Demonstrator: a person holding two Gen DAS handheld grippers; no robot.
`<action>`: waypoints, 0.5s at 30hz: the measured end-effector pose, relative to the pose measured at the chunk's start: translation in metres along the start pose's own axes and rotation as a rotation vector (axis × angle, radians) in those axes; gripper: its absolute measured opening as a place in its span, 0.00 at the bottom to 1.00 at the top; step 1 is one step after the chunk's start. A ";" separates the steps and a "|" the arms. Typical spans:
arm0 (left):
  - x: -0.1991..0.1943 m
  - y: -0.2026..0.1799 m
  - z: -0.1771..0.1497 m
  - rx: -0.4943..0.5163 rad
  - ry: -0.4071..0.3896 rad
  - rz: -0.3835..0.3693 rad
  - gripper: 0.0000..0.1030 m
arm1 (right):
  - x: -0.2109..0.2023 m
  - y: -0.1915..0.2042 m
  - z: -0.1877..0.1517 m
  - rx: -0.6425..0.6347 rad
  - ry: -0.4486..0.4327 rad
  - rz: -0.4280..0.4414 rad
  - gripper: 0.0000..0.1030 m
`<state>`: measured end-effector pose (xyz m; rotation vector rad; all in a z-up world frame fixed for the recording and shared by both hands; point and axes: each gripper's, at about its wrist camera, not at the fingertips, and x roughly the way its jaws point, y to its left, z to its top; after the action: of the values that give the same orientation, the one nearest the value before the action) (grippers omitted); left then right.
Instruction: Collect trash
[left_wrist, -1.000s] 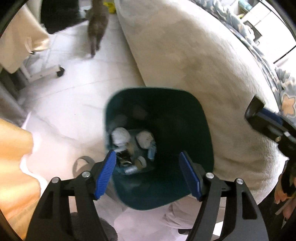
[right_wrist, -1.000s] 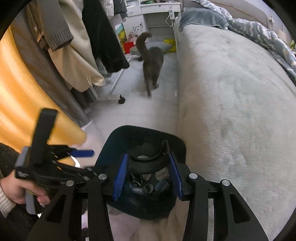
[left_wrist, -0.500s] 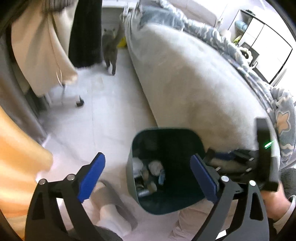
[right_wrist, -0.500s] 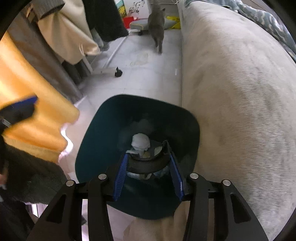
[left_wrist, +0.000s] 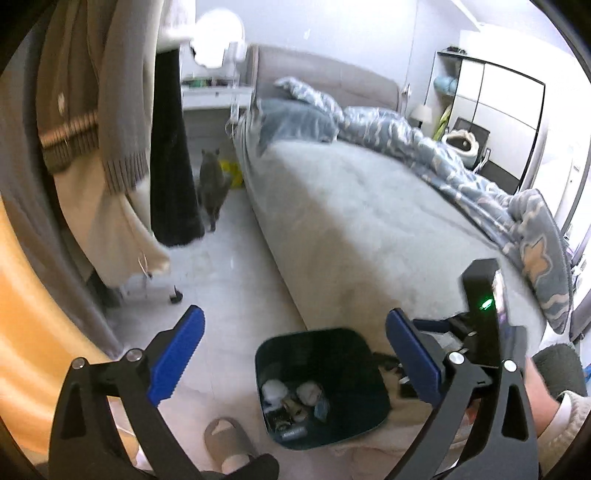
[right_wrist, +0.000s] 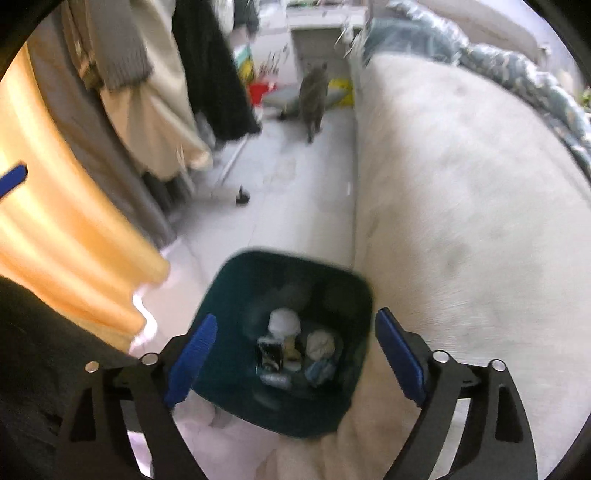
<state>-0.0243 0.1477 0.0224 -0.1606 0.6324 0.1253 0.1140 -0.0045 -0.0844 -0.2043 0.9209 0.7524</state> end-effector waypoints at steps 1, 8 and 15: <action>-0.007 -0.005 0.002 0.017 -0.019 0.012 0.97 | -0.017 -0.006 0.002 0.018 -0.038 -0.007 0.92; -0.021 -0.034 0.013 0.055 -0.062 -0.010 0.97 | -0.116 -0.038 -0.008 0.051 -0.227 -0.158 0.97; -0.023 -0.054 0.012 0.085 -0.106 0.000 0.97 | -0.206 -0.089 -0.044 0.129 -0.379 -0.325 0.97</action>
<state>-0.0270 0.0957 0.0518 -0.0715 0.5307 0.1060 0.0677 -0.1931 0.0363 -0.0898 0.5543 0.4084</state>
